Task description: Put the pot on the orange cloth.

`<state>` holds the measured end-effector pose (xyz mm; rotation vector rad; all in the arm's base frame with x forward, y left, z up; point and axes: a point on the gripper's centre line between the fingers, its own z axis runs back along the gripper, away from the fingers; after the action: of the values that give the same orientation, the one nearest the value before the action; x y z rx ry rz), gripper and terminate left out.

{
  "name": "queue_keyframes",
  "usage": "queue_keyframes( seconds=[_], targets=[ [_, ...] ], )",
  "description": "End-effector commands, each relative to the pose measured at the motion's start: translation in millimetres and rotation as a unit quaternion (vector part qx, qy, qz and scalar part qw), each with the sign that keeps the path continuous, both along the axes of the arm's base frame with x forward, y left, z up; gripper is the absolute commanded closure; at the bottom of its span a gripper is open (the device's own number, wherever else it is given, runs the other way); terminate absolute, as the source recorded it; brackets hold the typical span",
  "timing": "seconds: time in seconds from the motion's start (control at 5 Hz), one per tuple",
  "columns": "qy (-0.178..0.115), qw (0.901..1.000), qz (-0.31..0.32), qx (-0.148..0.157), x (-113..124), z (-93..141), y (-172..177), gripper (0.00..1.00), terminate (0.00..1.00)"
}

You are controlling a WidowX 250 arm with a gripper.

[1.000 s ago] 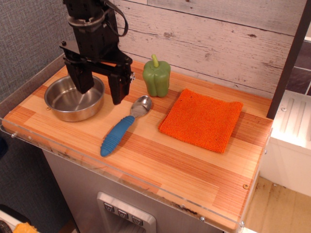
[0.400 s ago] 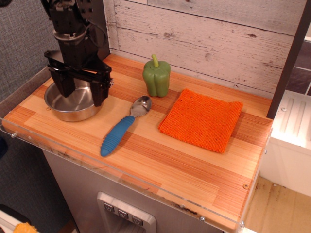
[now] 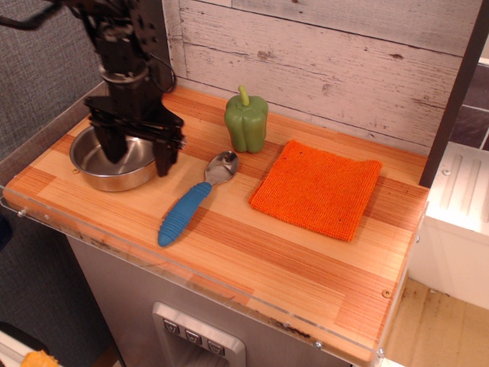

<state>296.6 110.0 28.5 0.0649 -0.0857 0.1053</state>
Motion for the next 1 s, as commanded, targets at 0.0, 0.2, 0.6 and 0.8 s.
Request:
queue_keyframes(
  seconds=[0.0,0.2,0.6,0.8],
  targets=[
    [-0.011,0.9998,-0.014,-0.009,16,-8,-8,1.00,0.00],
    [-0.014,0.9997,-0.019,-0.010,16,-8,-10,1.00,0.00],
    [-0.065,0.9971,0.032,-0.021,18,33,-6,1.00,0.00],
    [-0.110,0.9888,0.096,-0.030,15,68,-2,1.00,0.00]
  ],
)
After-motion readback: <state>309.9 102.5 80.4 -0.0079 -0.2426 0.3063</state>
